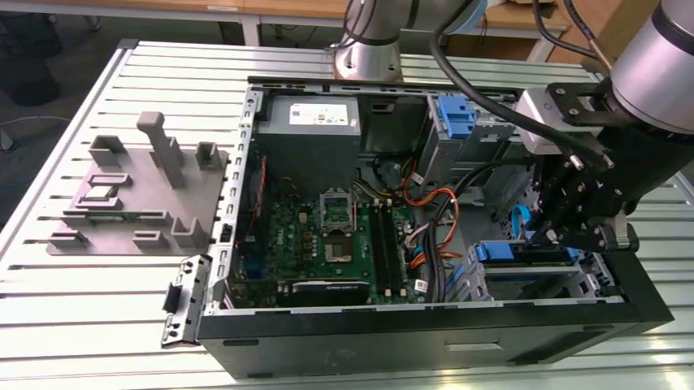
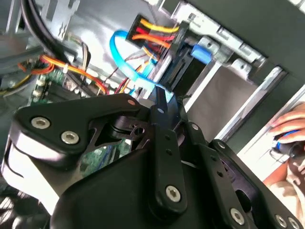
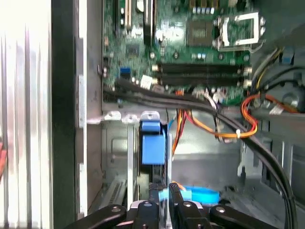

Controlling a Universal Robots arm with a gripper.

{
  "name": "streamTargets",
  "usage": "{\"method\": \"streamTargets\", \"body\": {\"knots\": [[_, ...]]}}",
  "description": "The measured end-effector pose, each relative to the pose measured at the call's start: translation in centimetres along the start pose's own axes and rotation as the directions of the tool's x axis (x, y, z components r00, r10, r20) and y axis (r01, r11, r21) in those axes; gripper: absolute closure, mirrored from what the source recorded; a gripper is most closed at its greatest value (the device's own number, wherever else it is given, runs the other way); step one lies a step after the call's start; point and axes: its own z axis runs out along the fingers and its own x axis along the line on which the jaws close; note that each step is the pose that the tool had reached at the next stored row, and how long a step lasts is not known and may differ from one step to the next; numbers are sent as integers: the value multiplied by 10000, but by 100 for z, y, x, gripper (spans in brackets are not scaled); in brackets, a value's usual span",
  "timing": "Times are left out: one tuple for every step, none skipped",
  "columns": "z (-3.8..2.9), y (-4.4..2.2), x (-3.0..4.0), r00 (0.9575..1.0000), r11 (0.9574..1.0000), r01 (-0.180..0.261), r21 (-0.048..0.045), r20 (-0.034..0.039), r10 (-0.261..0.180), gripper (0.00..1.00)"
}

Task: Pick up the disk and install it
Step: 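Insert the first disk wire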

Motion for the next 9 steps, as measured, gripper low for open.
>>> {"method": "streamTargets", "body": {"knots": [[0, 0, 0, 10000, 10000, 0, -10, 1, 0, 76], [0, 0, 0, 10000, 10000, 0, -11, 1, 0, 76], [0, 0, 0, 10000, 10000, -1, -12, 0, 1, 76], [0, 0, 0, 10000, 10000, -1, -12, 0, 1, 76], [-2, 0, 0, 10000, 10000, 0, -12, 1, 0, 76], [-13, -1, -1, 10000, 10000, 0, -12, 1, 0, 76], [-28, -1, -2, 10000, 10000, 0, -12, 1, 0, 76], [-43, -1, -2, 10000, 10000, -1, -12, 2, 1, 76], [-59, -2, -3, 10000, 10000, -3, -12, 1, 3, 76]]}}
